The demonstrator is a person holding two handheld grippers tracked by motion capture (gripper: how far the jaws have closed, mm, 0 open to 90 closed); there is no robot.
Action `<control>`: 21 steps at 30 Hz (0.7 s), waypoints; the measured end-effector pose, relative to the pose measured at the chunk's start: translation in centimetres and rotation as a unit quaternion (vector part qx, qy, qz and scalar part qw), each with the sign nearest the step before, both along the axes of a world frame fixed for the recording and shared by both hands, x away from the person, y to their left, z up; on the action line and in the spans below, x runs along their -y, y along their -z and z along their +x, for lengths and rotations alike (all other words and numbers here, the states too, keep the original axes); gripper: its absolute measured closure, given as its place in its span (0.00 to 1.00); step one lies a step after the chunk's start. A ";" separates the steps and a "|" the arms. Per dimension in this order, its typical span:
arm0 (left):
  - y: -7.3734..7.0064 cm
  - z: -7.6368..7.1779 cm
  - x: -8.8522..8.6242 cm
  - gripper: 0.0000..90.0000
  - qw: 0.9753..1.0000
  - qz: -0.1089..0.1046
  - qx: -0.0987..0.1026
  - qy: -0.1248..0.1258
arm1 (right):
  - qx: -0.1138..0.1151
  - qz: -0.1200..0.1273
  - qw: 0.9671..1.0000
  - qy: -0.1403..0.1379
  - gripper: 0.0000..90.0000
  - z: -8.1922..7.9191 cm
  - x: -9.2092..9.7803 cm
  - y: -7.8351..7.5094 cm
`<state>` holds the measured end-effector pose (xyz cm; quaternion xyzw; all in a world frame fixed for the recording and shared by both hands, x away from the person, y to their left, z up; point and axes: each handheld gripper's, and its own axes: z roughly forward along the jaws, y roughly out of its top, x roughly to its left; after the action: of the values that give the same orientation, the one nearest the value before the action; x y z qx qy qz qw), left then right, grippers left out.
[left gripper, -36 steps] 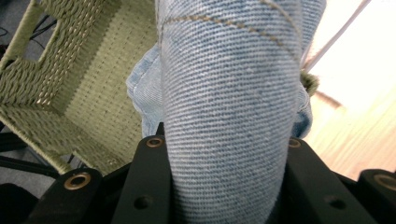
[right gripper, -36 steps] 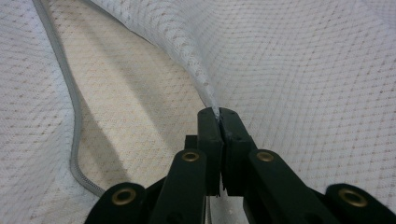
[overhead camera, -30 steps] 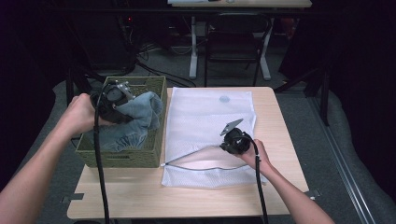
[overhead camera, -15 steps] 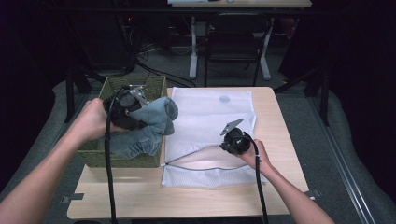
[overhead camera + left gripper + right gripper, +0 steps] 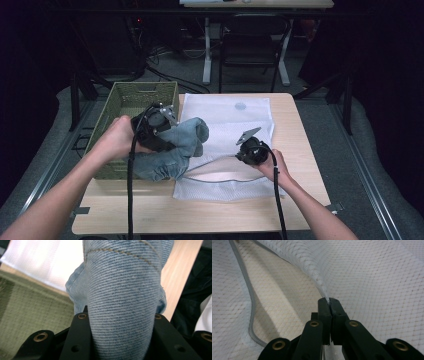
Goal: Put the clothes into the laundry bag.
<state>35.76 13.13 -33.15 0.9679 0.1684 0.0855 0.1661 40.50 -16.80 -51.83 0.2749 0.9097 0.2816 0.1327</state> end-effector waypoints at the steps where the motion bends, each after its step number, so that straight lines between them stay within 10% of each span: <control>1: 0.1 0.0 0.1 0.77 1.000 -0.003 -0.002 0.004 | 0.000 0.000 1.000 0.000 0.98 0.0 0.0 0.0; 21: 3.5 -0.7 5.0 0.77 0.996 -0.041 -0.060 0.043 | 0.003 0.008 1.000 -0.003 0.98 -0.2 0.2 -0.3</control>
<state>35.03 8.16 -36.65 0.9700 0.1396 0.0134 0.1985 40.31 -16.96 -51.55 0.2729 0.9078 0.2899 0.1321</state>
